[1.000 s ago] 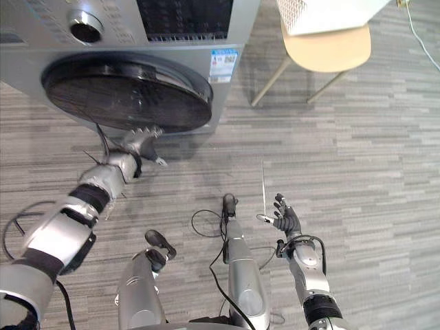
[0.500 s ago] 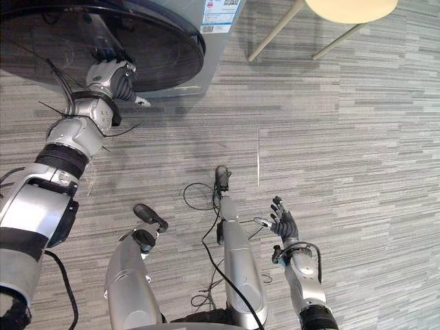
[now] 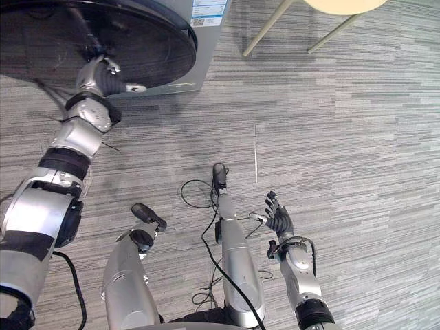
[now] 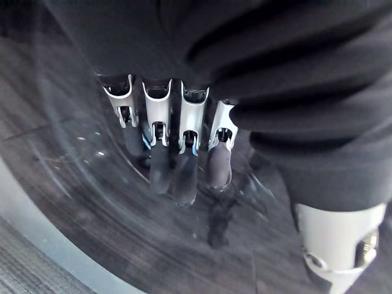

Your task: Pick up the laundry basket with both hands and put the clothes into the washing machine.

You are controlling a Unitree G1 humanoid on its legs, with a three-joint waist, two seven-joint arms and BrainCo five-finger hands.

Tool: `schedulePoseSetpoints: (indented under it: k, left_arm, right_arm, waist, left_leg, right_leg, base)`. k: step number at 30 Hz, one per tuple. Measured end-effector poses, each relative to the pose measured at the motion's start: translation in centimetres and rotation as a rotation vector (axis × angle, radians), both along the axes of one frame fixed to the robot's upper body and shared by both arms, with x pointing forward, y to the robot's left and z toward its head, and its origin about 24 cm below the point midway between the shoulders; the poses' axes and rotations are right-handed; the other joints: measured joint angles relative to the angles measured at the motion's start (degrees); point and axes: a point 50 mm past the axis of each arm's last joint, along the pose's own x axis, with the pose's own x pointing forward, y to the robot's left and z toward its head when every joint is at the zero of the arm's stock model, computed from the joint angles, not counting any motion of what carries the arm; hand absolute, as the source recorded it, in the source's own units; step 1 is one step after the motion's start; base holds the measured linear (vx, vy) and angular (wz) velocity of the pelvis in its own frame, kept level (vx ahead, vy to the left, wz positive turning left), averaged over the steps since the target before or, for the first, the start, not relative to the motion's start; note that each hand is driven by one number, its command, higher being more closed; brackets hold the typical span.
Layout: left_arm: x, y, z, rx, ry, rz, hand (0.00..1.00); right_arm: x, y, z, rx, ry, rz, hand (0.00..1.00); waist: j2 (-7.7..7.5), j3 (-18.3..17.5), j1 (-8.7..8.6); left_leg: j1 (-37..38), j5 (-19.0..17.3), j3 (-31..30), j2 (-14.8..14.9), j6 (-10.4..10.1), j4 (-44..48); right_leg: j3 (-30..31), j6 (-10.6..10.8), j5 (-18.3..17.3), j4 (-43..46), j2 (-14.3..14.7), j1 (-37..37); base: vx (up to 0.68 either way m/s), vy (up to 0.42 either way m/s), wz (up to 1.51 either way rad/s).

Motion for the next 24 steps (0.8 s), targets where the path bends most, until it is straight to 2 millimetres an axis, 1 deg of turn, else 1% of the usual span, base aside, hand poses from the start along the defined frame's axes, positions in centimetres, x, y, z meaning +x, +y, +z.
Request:
schedulePoseSetpoints:
  k: [1,2,3,4,5,6,7,8,9,10,11,12,13,14,15,16,17,18,19,20,21,22,23,24]
  left_arm:
    - [-0.6,1.4,-0.8,-0.075,-0.013,0.033,0.0]
    - [-1.0,2.1,-1.4,-0.098,-0.02,0.051,0.0]
    - [-1.8,3.3,-2.8,-0.147,-0.031,0.072,0.0]
    - [-2.2,3.6,-3.7,-0.173,-0.032,0.078,0.0]
    - [-3.2,4.1,-6.2,-0.234,-0.01,0.081,0.0]
    - [-4.3,3.9,-9.4,-0.307,0.03,0.078,0.0]
    - [-4.8,3.5,-11.3,-0.356,0.059,0.072,0.0]
    - [-6.6,2.3,-15.8,-0.448,0.147,0.068,0.0]
    - [-8.3,1.4,-18.9,-0.514,0.209,0.074,0.0]
    - [-10.5,0.6,-22.0,-0.58,0.279,0.093,0.0]
    - [-13.3,-0.4,-25.6,-0.674,0.367,0.13,0.0]
    - [-16.3,-1.0,-28.4,-0.742,0.442,0.172,0.0]
    - [-17.7,-1.2,-29.5,-0.764,0.474,0.189,0.0]
    - [-19.6,-1.5,-30.7,-0.8,0.511,0.21,0.0]
    - [-21.6,-2.0,-31.8,-0.829,0.545,0.23,0.0]
    - [-23.5,-2.4,-32.8,-0.875,0.574,0.251,0.0]
    - [-24.3,-2.7,-33.1,-0.891,0.584,0.26,0.0]
    - [-25.7,-3.2,-33.7,-0.929,0.604,0.271,0.0]
    - [-26.6,-4.0,-34.1,-0.96,0.625,0.269,0.0]
    - [-27.0,-4.5,-34.3,-0.98,0.633,0.266,0.0]
    - [-28.0,-5.1,-34.5,-1.01,0.647,0.259,0.0]
    - [-28.8,-5.4,-34.5,-1.017,0.659,0.253,0.0]
    - [-29.1,-5.4,-34.4,-1.011,0.664,0.246,0.0]
    - [-29.5,-5.7,-34.3,-1.009,0.679,0.217,0.0]
  right_arm:
    - [-0.3,-0.1,-0.5,-0.005,0.025,-0.002,0.0]
    - [-0.4,-0.1,-0.7,-0.007,0.034,-0.003,0.0]
    - [-0.7,-0.2,-1.1,-0.009,0.053,-0.011,0.0]
    - [-0.8,-0.3,-1.3,-0.011,0.062,-0.017,0.0]
    - [-1.2,-0.5,-1.7,-0.013,0.089,-0.035,0.0]
    - [-1.9,-0.6,-2.5,-0.015,0.128,-0.049,0.0]
    - [-2.5,-0.8,-3.1,-0.024,0.157,-0.058,0.0]
    - [-4.0,-1.2,-4.5,-0.038,0.234,-0.078,0.0]
    - [-4.9,-1.3,-5.4,-0.043,0.286,-0.091,0.0]
    - [-5.7,-1.6,-6.3,-0.056,0.337,-0.097,0.0]
    - [-6.7,-2.1,-7.2,-0.068,0.4,-0.111,0.0]
    - [-7.4,-2.3,-7.9,-0.076,0.449,-0.116,0.0]
    - [-7.6,-2.3,-8.1,-0.085,0.465,-0.113,0.0]
    - [-7.8,-2.3,-8.3,-0.093,0.483,-0.108,0.0]
    - [-8.2,-2.4,-8.7,-0.097,0.507,-0.109,0.0]
    - [-8.5,-2.4,-8.9,-0.107,0.525,-0.107,0.0]
    - [-8.7,-2.4,-9.1,-0.105,0.536,-0.113,0.0]
    - [-9.2,-2.5,-9.4,-0.098,0.558,-0.127,0.0]
    - [-9.7,-2.6,-9.8,-0.09,0.59,-0.14,0.0]
    - [-9.9,-2.7,-10.0,-0.088,0.607,-0.145,0.0]
    - [-10.3,-2.5,-10.3,-0.083,0.635,-0.14,0.0]
    - [-10.7,-1.7,-10.6,-0.068,0.653,-0.128,0.0]
    - [-10.9,-1.4,-10.6,-0.059,0.649,-0.132,0.0]
    - [-11.2,-0.8,-10.7,-0.038,0.643,-0.135,0.0]
  waist:
    - [0.02,0.0,0.04]
    - [0.09,0.0,0.11]
    - [0.13,-0.1,0.23]
    - [0.21,-0.1,0.34]
    - [0.74,-0.4,0.54]
    - [1.26,-1.0,1.35]
    - [1.73,-2.0,2.02]
    - [3.21,-5.2,3.02]
    - [4.2,-6.5,3.8]
    - [5.36,-7.4,4.72]
    - [6.79,-9.1,5.76]
    - [7.93,-11.2,6.68]
    - [8.45,-11.9,6.99]
    - [8.9,-12.7,7.73]
    - [9.49,-13.8,8.4]
    - [9.87,-15.0,8.86]
    - [9.97,-15.7,9.02]
    - [9.79,-16.8,9.57]
    - [9.75,-17.2,9.7]
    - [10.06,-17.4,9.77]
    - [10.35,-17.6,9.91]
    - [9.98,-17.6,9.95]
    - [9.54,-17.8,10.02]
    - [8.67,-18.5,9.82]
  left_leg:
    - [1.2,0.0,-0.5,0.0,-0.1,-0.5]
    - [1.8,0.0,-0.7,0.1,-0.1,-0.7]
    - [3.4,0.2,-1.1,0.0,-0.3,-1.6]
    - [4.1,0.3,-1.4,-0.3,-0.5,-2.3]
    - [5.4,0.7,-2.5,-0.8,-0.9,-3.3]
    - [7.1,1.1,-3.5,-1.4,-1.2,-4.7]
    - [7.5,1.3,-4.0,-1.7,-1.3,-5.4]
    - [7.8,1.8,-5.6,-2.4,-1.5,-6.8]
    - [9.0,2.2,-6.7,-2.8,-1.7,-7.5]
    - [10.8,2.2,-7.8,-3.3,-1.8,-8.4]
    - [12.8,2.2,-9.1,-3.8,-1.8,-9.1]
    - [14.2,2.2,-10.3,-4.5,-1.8,-9.6]
    - [14.9,2.1,-11.0,-4.7,-1.8,-9.7]
    - [16.1,2.0,-12.2,-5.4,-1.9,-10.0]
    - [17.5,1.5,-13.5,-6.1,-2.0,-10.4]
    - [18.2,0.7,-15.5,-7.1,-1.6,-10.1]
    - [18.3,0.3,-16.3,-7.6,-1.4,-9.7]
    - [18.2,-1.3,-18.0,-9.0,-1.0,-8.6]
    - [18.1,-3.3,-19.8,-10.6,-0.2,-7.3]
    - [18.4,-3.8,-20.7,-11.1,0.2,-7.0]
    - [19.4,-4.0,-22.2,-12.2,0.8,-7.3]
    - [21.2,-3.6,-24.0,-13.7,1.6,-8.7]
    - [22.2,-3.2,-25.0,-14.7,2.3,-9.7]
    - [23.0,-3.0,-27.9,-16.0,3.1,-10.4]
  right_leg:
    - [-0.6,0.0,0.0,0.0,0.0,1.4]
    - [-1.0,-0.1,0.0,0.0,0.0,2.1]
    - [-2.1,-0.1,0.0,0.0,0.0,3.7]
    - [-2.5,-0.1,0.0,0.0,-0.1,4.5]
    - [-3.9,-0.4,-0.2,0.0,-0.2,6.3]
    - [-5.2,-1.0,-0.7,0.0,-0.1,8.4]
    - [-5.7,-1.1,-0.8,0.0,-0.1,9.0]
    - [-7.5,-1.5,-1.7,0.0,-0.3,10.1]
    - [-8.8,-1.3,-2.2,0.0,-0.5,11.9]
    - [-10.4,-1.3,-3.0,0.1,-0.7,14.5]
    - [-11.8,-0.8,-4.2,0.6,-1.0,17.1]
    - [-13.4,-0.4,-5.9,1.7,-1.6,19.2]
    - [-14.3,0.0,-6.6,2.2,-1.9,20.3]
    - [-15.4,0.4,-7.9,3.2,-2.5,21.9]
    - [-16.9,0.8,-9.4,4.5,-3.2,23.7]
    - [-18.7,1.3,-11.7,6.9,-4.3,25.1]
    - [-19.4,1.5,-13.0,8.7,-5.1,25.3]
    - [-20.8,2.4,-16.5,13.0,-7.2,25.3]
    - [-21.6,2.6,-18.4,18.8,-9.7,25.3]
    - [-21.7,2.2,-18.7,22.8,-10.9,24.6]
    - [-19.7,-2.8,-17.6,31.3,-12.6,21.9]
    - [-14.5,-8.0,-14.2,39.3,-13.3,19.3]
    - [-12.0,-9.4,-13.0,43.0,-13.6,17.6]
    - [-8.1,-5.3,-16.4,49.2,-12.4,14.7]
  base:
    - [0.02,-0.073,0.03]
    - [0.03,-0.088,0.12]
    - [0.03,-0.07,0.13]
    - [0.05,-0.084,0.31]
    - [0.07,-0.067,0.45]
    - [0.08,-0.067,0.5]
    - [0.1,-0.056,0.61]
    - [0.14,-0.029,0.64]
    - [0.16,-0.014,0.79]
    - [0.18,0.003,0.77]
    - [0.17,0.023,0.86]
    - [0.16,0.032,0.76]
    - [0.15,0.047,0.71]
    - [0.12,0.055,0.69]
    - [0.12,0.083,0.88]
    - [0.07,0.082,0.83]
    - [0.06,0.104,0.89]
    - [0.03,0.117,0.91]
    - [0.01,0.123,0.89]
    - [-0.01,0.151,0.91]
    - [0.03,0.199,0.88]
    - [0.05,0.212,0.91]
    - [0.14,0.155,1.02]
    - [0.14,0.029,1.15]
